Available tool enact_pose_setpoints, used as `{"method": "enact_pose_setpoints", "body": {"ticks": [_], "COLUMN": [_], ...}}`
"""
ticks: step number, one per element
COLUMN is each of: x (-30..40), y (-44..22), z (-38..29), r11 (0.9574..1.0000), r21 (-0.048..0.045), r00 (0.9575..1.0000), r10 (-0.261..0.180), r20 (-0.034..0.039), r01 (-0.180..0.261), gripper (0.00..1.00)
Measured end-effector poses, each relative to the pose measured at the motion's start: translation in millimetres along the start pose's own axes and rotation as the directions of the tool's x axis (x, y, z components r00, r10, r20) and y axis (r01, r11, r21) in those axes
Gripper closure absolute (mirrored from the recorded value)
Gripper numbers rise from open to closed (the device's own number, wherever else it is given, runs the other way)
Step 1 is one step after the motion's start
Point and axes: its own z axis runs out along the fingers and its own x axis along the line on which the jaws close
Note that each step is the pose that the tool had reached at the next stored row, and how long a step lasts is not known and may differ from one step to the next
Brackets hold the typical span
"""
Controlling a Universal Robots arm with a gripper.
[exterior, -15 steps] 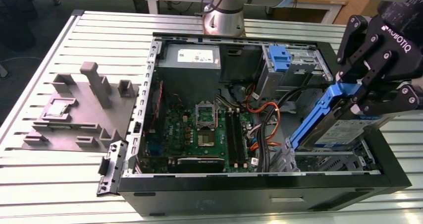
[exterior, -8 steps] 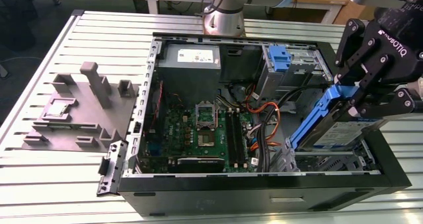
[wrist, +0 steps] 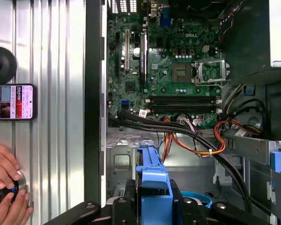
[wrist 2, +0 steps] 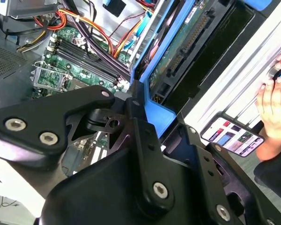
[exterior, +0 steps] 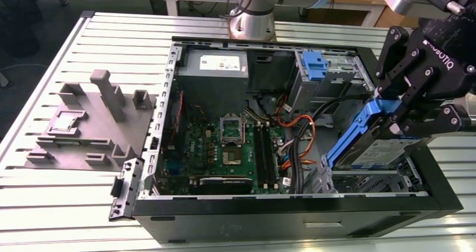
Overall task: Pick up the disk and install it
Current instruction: 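Insert the disk into the insertion slot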
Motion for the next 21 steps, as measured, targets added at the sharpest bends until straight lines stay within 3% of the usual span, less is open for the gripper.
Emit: {"method": "enact_pose_setpoints", "body": {"ticks": [11,13,14,21], "x": [0.0,0.0,0.0,0.0], "y": [-0.8,-0.8,-0.8,-0.8], "z": [2.9,3.0,3.1,3.4], "r11": [1.0000,1.0000,1.0000,1.0000], "r21": [0.0001,0.0000,0.0000,0.0000], "r00": [1.0000,1.0000,1.0000,1.0000], "r10": [0.000,0.000,0.000,0.000], "r20": [-0.0003,-0.0001,0.0000,0.0000], "r01": [0.000,0.000,0.000,0.000], "gripper": [0.64,0.62,0.56,0.58]}}
